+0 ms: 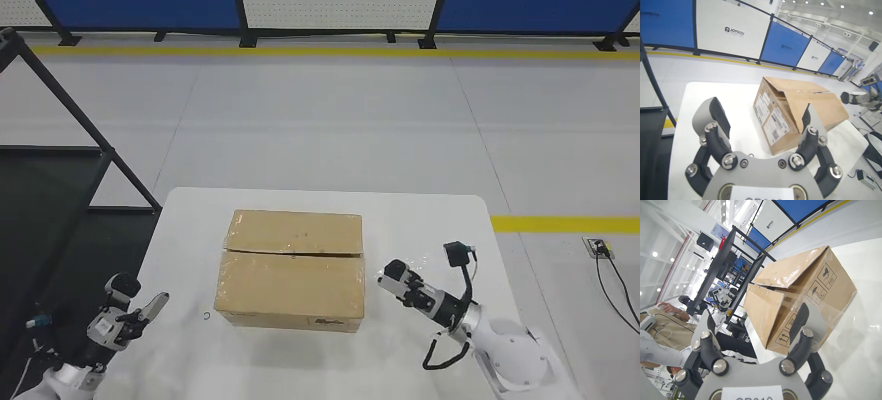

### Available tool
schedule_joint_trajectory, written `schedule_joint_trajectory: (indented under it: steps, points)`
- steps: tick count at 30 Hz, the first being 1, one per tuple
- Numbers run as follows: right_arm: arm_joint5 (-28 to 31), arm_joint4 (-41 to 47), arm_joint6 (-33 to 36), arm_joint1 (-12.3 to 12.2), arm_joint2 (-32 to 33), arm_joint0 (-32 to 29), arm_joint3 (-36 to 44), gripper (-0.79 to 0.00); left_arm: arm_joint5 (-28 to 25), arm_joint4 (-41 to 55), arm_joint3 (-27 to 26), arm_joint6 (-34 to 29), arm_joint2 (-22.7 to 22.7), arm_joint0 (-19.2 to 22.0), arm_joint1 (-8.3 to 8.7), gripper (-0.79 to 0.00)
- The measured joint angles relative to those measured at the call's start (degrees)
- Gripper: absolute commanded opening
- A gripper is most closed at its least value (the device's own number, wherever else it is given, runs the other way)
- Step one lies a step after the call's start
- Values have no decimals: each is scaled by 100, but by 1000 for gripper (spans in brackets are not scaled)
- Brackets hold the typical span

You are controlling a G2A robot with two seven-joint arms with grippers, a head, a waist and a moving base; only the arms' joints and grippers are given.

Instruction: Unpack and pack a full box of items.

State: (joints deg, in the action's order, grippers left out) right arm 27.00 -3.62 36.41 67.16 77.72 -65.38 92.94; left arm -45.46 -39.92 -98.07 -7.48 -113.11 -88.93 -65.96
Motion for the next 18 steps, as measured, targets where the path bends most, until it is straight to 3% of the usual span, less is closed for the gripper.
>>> schedule_joint_trajectory:
  steps: [3,18]
  points:
    - [-169,-12,-28,14,-103,140,-99,0,-259,157,-16,-284,-121,-81,49,0]
    - [-198,97,10,51,-396,249,-218,0,-22,299,-183,-507,-77,-35,81,0]
